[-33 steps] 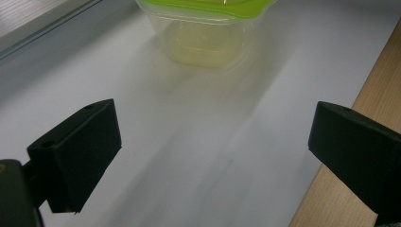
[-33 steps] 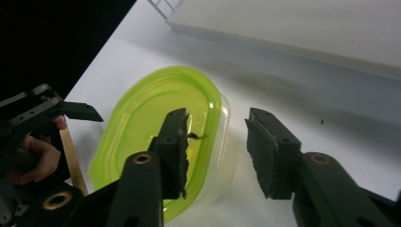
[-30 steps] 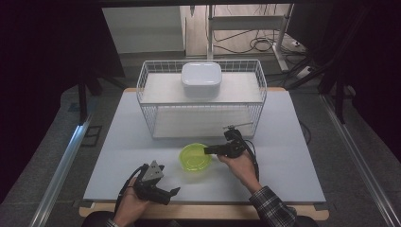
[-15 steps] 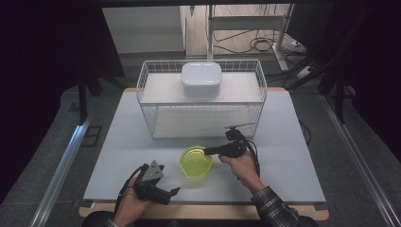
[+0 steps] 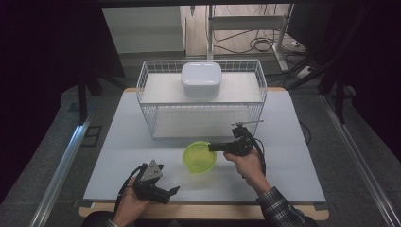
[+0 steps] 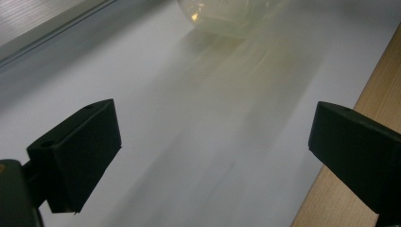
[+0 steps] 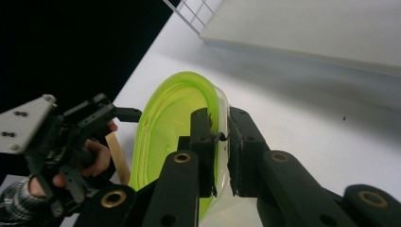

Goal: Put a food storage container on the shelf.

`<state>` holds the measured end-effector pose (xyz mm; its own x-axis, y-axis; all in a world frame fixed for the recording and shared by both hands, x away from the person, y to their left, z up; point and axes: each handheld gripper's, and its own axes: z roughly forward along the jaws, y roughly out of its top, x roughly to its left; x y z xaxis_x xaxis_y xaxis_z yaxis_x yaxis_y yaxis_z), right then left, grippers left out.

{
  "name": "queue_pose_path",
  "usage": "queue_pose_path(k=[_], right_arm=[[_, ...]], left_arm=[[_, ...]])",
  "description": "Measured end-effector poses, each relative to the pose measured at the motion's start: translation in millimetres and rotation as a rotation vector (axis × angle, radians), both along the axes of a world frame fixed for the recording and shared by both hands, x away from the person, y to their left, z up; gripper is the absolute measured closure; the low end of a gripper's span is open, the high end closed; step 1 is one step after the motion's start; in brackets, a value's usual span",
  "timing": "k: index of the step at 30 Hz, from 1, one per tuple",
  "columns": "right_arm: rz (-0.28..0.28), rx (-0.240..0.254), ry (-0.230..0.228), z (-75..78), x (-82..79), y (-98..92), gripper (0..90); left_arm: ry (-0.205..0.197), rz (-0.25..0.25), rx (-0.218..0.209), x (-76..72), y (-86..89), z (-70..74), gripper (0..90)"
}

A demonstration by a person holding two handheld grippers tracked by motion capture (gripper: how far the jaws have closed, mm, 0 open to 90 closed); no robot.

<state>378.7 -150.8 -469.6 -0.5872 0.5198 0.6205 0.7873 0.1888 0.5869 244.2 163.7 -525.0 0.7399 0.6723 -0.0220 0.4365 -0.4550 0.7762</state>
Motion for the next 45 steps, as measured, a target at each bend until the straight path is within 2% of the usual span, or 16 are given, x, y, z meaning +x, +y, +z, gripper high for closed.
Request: queue_pose_path(k=[4,14,28,45], right_arm=[[-0.011,0.020,-0.024,8.1,-0.5,-6.4,81.6],[-0.027,0.058,-0.047,30.6,-2.4,-17.7,81.7],[-0.050,0.095,-0.092,69.6,1.5,-30.4,81.7],[-0.072,0.132,-0.142,116.8,9.3,-34.9,81.7]], left_arm=[[-0.001,0.001,-0.001,0.1,0.7,0.3,3.0],[-0.006,0.009,-0.011,-0.1,1.3,0.9,2.9],[-0.007,0.015,-0.011,0.1,1.8,0.8,2.8],[-0.010,0.024,-0.017,0.5,2.9,0.9,2.4]])
